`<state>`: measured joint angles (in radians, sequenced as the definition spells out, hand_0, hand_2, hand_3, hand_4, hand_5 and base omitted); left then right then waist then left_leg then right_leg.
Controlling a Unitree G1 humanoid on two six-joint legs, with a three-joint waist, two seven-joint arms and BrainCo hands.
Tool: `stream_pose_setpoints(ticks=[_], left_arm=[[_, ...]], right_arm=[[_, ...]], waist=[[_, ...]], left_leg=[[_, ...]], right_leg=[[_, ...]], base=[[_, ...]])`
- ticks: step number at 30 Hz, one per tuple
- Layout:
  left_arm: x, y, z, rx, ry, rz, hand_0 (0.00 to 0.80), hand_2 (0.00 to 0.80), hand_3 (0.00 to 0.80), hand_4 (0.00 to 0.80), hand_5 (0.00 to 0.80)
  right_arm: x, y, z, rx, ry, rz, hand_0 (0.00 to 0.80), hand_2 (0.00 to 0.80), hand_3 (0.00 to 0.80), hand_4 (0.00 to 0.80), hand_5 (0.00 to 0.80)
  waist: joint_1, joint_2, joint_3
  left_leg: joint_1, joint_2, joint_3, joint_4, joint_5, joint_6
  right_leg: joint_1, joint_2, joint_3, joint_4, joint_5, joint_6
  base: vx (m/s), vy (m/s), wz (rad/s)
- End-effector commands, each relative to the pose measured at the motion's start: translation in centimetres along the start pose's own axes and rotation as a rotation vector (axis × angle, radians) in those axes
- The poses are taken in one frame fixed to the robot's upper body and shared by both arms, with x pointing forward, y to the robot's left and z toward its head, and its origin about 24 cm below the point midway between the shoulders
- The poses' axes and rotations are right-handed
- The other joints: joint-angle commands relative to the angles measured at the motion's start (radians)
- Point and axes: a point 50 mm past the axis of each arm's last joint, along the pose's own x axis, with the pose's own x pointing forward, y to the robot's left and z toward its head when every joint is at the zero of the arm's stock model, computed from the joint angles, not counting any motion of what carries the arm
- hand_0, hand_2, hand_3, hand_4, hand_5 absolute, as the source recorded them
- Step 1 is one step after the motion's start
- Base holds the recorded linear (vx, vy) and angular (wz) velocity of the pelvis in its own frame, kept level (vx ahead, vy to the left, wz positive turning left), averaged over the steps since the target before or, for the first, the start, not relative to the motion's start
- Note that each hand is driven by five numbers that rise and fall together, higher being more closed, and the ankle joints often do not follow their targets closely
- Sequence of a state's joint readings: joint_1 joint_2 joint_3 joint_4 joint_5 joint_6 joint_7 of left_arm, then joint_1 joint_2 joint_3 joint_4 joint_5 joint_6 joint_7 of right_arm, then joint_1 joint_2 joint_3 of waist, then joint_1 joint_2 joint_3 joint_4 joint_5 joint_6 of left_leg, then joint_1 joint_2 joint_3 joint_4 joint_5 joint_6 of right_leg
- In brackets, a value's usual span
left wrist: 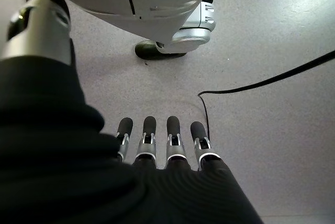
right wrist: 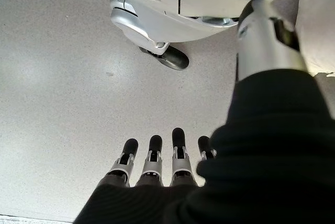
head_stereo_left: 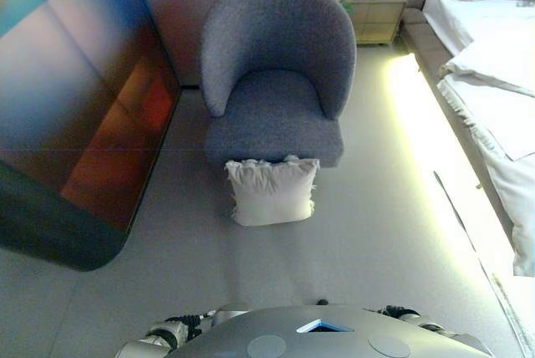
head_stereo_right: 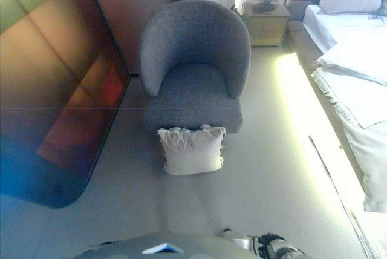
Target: Pick up the cushion and take it to the sofa
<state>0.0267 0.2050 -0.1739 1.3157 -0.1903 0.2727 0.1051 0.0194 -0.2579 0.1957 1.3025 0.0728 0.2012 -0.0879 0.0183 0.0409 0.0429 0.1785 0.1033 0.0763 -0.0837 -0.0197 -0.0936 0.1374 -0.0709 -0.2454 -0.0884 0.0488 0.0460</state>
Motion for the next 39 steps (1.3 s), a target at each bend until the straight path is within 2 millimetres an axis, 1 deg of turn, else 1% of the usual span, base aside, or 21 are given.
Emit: stream_pose_setpoints(ticks=[1,11,15,17,18,19,20,21,22,24,26,28,30,32,33,34,35,36,37,38,39], left_arm=[[-0.2,1.0,2.0,0.005,-0.023,0.033,0.0,0.0,0.0,0.0,0.0],[-0.2,1.2,1.9,0.01,-0.013,0.049,0.0,0.0,0.0,0.0,0.0],[-0.2,1.3,2.0,0.004,-0.016,0.058,0.0,0.0,0.0,0.0,0.0],[-0.3,1.2,2.2,-0.016,-0.029,0.056,0.0,0.0,0.0,0.0,0.0],[-0.3,1.2,2.4,-0.026,-0.036,0.052,0.0,0.0,0.0,0.0,0.0],[-0.3,1.1,2.5,-0.041,-0.041,0.042,0.0,0.0,0.0,0.0,0.0],[-0.3,0.9,2.6,-0.062,-0.044,0.03,0.0,0.0,0.0,0.0,0.0],[-0.3,0.6,2.6,-0.088,-0.045,0.014,0.0,0.0,0.0,0.0,0.0],[-0.3,0.4,2.5,-0.098,-0.046,0.006,0.0,0.0,0.0,0.0,0.0],[-0.2,0.5,2.1,-0.11,-0.05,0.003,0.0,0.0,0.0,0.0,0.0],[-0.1,1.0,1.4,-0.113,-0.042,0.017,0.0,0.0,0.0,0.0,0.0],[0.0,1.4,0.5,-0.105,-0.02,0.024,0.0,0.0,0.0,0.0,0.0],[0.2,1.6,-0.9,-0.088,0.017,0.019,0.0,0.0,0.0,0.0,0.0],[0.3,1.4,-2.3,-0.08,0.058,0.003,0.0,0.0,0.0,0.0,0.0],[0.3,1.4,-2.6,-0.079,0.067,-0.003,0.0,0.0,0.0,0.0,0.0],[0.3,1.3,-3.1,-0.083,0.087,-0.011,0.0,0.0,0.0,0.0,0.0],[0.3,1.2,-3.3,-0.08,0.094,-0.017,0.0,0.0,0.0,0.0,0.0],[0.3,1.2,-3.3,-0.075,0.096,-0.023,0.0,0.0,0.0,0.0,0.0],[0.3,1.2,-3.1,-0.068,0.091,-0.023,0.0,0.0,0.0,0.0,0.0],[0.3,1.2,-2.8,-0.06,0.081,-0.019,0.0,0.0,0.0,0.0,0.0],[0.3,1.3,-2.5,-0.056,0.069,-0.016,0.0,0.0,0.0,0.0,0.0]], right_arm=[[-0.1,0.3,1.3,0.021,-0.006,0.017,0.0,0.0,0.0,0.0,0.0],[-0.1,0.3,1.3,0.019,-0.001,0.022,0.0,0.0,0.0,0.0,0.0],[-0.1,0.0,1.6,0.005,-0.012,0.016,0.0,0.0,0.0,0.0,0.0],[-0.1,-0.3,2.2,-0.01,-0.028,0.016,0.0,0.0,0.0,0.0,0.0],[-0.1,-0.6,2.6,-0.016,-0.038,0.014,0.0,0.0,0.0,0.0,0.0],[-0.2,-0.8,3.1,-0.023,-0.046,0.007,0.0,0.0,0.0,0.0,0.0],[-0.2,-1.1,3.5,-0.026,-0.053,-0.002,0.0,0.0,0.0,0.0,0.0],[-0.3,-1.4,3.8,-0.029,-0.056,-0.01,0.0,0.0,0.0,0.0,0.0],[-0.3,-1.6,4.0,-0.028,-0.058,-0.014,0.0,0.0,0.0,0.0,0.0],[-0.3,-2.0,4.4,-0.037,-0.075,-0.013,0.0,0.0,0.0,0.0,0.0],[-0.3,-2.0,4.4,-0.047,-0.08,-0.011,0.0,0.0,0.0,0.0,0.0],[-0.3,-2.0,4.1,-0.044,-0.07,-0.009,0.0,0.0,0.0,0.0,0.0],[-0.2,-2.0,3.4,-0.056,-0.051,-0.007,0.0,0.0,0.0,0.0,0.0],[-0.1,-2.0,2.7,-0.076,-0.029,-0.009,0.0,0.0,0.0,0.0,0.0],[-0.1,-2.0,2.5,-0.075,-0.021,-0.009,0.0,0.0,0.0,0.0,0.0],[-0.1,-1.9,2.0,-0.072,0.0,-0.008,0.0,0.0,0.0,0.0,0.0],[-0.1,-1.9,1.7,-0.064,0.015,-0.01,0.0,0.0,0.0,0.0,0.0],[0.0,-1.9,1.3,-0.048,0.034,-0.017,0.0,0.0,0.0,0.0,0.0],[0.0,-1.8,1.1,-0.032,0.048,-0.021,0.0,0.0,0.0,0.0,0.0],[0.0,-1.6,0.9,-0.013,0.057,-0.024,0.0,0.0,0.0,0.0,0.0],[0.0,-1.5,0.8,-0.002,0.064,-0.022,0.0,0.0,0.0,0.0,0.0]], waist=[[0.032,-0.061,0.041],[0.032,-0.059,0.041],[0.03,-0.061,0.057],[0.03,-0.074,0.073],[0.032,-0.087,0.086],[0.036,-0.096,0.105],[0.039,-0.099,0.126],[0.044,-0.097,0.145],[0.05,-0.087,0.157],[0.075,-0.057,0.177],[0.105,-0.02,0.181],[0.137,-0.001,0.174],[0.17,0.006,0.162],[0.196,0.003,0.145],[0.201,0.002,0.141],[0.212,0.004,0.127],[0.215,0.004,0.119],[0.212,-0.001,0.11],[0.206,-0.005,0.1],[0.206,-0.01,0.095],[0.205,-0.016,0.091]], left_leg=[[-0.038,-0.032,0.04,-0.004,0.012,0.044],[-0.034,-0.026,0.031,-0.004,0.014,0.04],[-0.033,-0.02,0.022,0.031,0.015,0.039],[-0.077,-0.026,0.018,0.158,-0.025,0.041],[-0.115,-0.037,0.017,0.249,-0.055,0.047],[-0.161,-0.041,0.017,0.348,-0.051,0.048],[-0.207,-0.04,0.016,0.436,-0.031,0.045],[-0.247,-0.039,0.024,0.491,-0.007,0.044],[-0.27,-0.037,0.034,0.496,0.013,0.042],[-0.326,-0.028,0.044,0.441,0.073,0.033],[-0.366,-0.002,0.045,0.318,0.169,0.011],[-0.395,0.021,0.034,0.201,0.231,-0.004],[-0.409,0.046,0.017,0.105,0.285,-0.022],[-0.417,0.07,0.021,0.039,0.304,-0.037],[-0.419,0.076,0.02,0.036,0.305,-0.039],[-0.439,0.107,0.018,0.02,0.312,-0.052],[-0.445,0.124,0.023,0.024,0.318,-0.056],[-0.435,0.132,0.052,0.029,0.29,-0.048],[-0.426,0.132,0.081,0.036,0.281,-0.042],[-0.43,0.125,0.084,0.052,0.278,-0.035],[-0.442,0.115,0.074,0.084,0.268,-0.026]], right_leg=[[0.016,-0.054,0.013,0.048,-0.054,0.044],[0.02,-0.04,0.017,0.055,-0.069,0.035],[0.007,-0.03,0.033,0.089,-0.084,0.017],[-0.017,-0.042,0.034,0.122,-0.09,0.003],[-0.033,-0.055,0.035,0.145,-0.093,-0.007],[-0.048,-0.062,0.033,0.167,-0.097,-0.021],[-0.061,-0.066,0.033,0.187,-0.098,-0.032],[-0.066,-0.066,0.036,0.208,-0.1,-0.042],[-0.064,-0.061,0.042,0.226,-0.111,-0.043],[-0.042,-0.043,0.057,0.255,-0.148,-0.037],[0.017,-0.008,0.087,0.269,-0.208,-0.029],[0.083,0.012,0.112,0.262,-0.246,-0.024],[0.166,0.018,0.153,0.261,-0.308,-0.025],[0.239,0.006,0.183,0.273,-0.378,-0.024],[0.251,0.001,0.187,0.277,-0.39,-0.023],[0.283,-0.012,0.198,0.284,-0.416,-0.019],[0.301,-0.023,0.202,0.29,-0.431,-0.015],[0.311,-0.051,0.193,0.299,-0.422,0.003],[0.32,-0.069,0.186,0.309,-0.416,0.018],[0.323,-0.086,0.187,0.324,-0.408,0.031],[0.32,-0.103,0.191,0.346,-0.387,0.045]], base=[[0.0,0.0,0.0],[0.014,-0.042,0.02],[0.02,-0.086,0.03],[-0.042,-0.092,0.07],[-0.074,-0.1,0.22],[-0.08,-0.1,0.31],[-0.047,-0.086,0.32],[-0.006,-0.04,0.15],[0.082,0.008,-0.08],[0.225,0.041,-0.22],[0.459,0.039,-0.13],[0.584,0.049,-0.21],[0.67,0.098,-0.4],[0.684,0.161,-0.03],[0.735,0.23,0.04],[0.693,0.252,-0.17],[0.792,0.319,-0.15],[0.661,0.303,-0.22],[0.614,0.29,-0.28],[0.535,0.245,-0.28],[0.575,0.245,-0.28]])
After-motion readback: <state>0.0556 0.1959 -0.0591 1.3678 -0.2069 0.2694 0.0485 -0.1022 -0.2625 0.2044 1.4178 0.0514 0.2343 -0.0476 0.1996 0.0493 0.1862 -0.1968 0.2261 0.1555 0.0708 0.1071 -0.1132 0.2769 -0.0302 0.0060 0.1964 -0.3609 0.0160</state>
